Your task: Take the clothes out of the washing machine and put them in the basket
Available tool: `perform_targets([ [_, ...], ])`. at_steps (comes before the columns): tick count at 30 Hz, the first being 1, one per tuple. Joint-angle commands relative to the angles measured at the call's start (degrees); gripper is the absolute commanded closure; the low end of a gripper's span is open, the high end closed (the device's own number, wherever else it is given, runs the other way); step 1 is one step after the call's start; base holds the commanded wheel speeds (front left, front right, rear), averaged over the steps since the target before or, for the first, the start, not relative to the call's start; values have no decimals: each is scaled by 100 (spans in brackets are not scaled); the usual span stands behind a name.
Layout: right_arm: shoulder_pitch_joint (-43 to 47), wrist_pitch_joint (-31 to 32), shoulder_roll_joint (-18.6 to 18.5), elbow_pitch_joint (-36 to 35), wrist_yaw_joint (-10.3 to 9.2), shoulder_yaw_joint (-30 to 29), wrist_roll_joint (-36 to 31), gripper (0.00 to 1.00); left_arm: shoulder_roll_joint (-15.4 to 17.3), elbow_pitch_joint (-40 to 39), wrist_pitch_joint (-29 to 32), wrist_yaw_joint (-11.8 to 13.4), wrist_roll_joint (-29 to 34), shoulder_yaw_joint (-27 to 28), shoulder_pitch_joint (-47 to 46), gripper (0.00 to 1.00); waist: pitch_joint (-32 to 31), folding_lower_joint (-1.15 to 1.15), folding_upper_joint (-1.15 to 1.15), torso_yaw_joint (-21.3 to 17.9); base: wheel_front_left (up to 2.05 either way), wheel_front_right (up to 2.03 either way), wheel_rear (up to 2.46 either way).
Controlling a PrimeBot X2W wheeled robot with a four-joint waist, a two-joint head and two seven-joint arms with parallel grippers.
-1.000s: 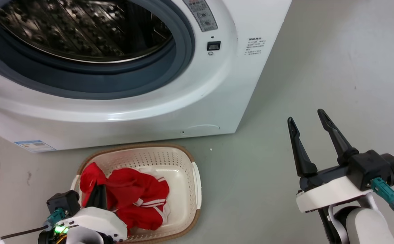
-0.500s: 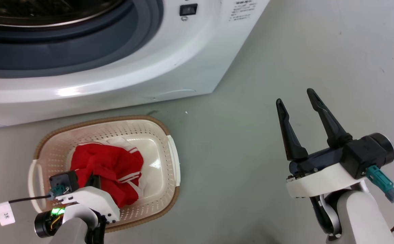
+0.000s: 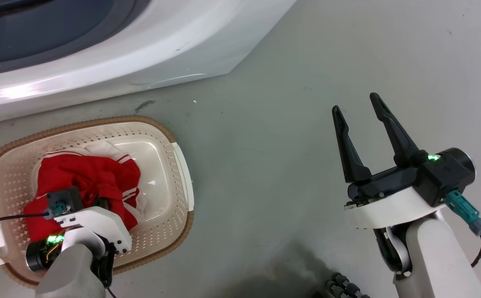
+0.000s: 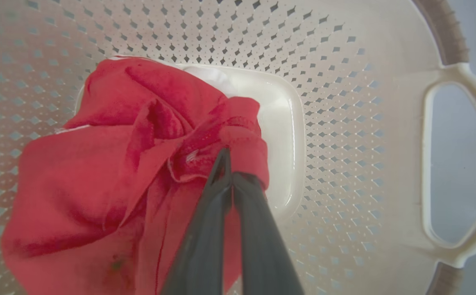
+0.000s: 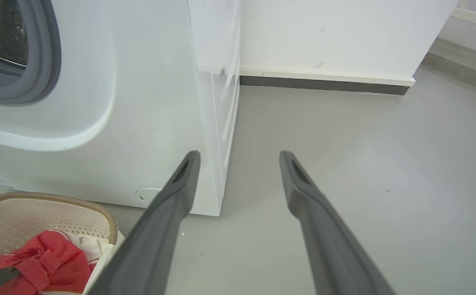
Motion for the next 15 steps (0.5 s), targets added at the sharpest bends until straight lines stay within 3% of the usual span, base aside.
perform_targets([
  [1, -98, -36, 8, 41, -6, -15, -41, 0, 34, 98, -39, -24, 53, 4, -53, 100, 80, -1, 0, -81, 0, 0, 0],
  [4, -175, -73, 9, 114, -5, -17, -53, 0, 79, 192, -39, -70, 134, -22, -159, 100, 99, -1, 0, -114, 0, 0, 0],
  [5, -186, -84, 9, 145, -5, -23, -44, 0, 74, 227, -39, -72, 144, -12, -152, 93, 83, -1, 0, -112, 0, 0, 0],
  [6, -184, -89, 9, 174, -6, -31, -42, 0, 64, 256, -39, -82, 164, -2, -128, 65, 48, -1, 0, -103, 0, 0, 0],
  [7, -168, -102, 9, 211, -6, -40, -43, 0, 38, 301, -34, -104, 185, -7, -96, 9, -4, -1, 0, -89, 0, 0, 0],
  [8, -150, -115, 8, 242, -6, -45, -46, 0, 11, 319, -33, -109, 181, 11, -74, 0, -68, -1, 0, -65, 0, 0, 0],
  [15, 56, -128, 6, 487, -6, -177, -223, 0, -266, 226, -29, -176, 166, 203, 276, 0, -944, -1, 0, 259, 0, 0, 0],
])
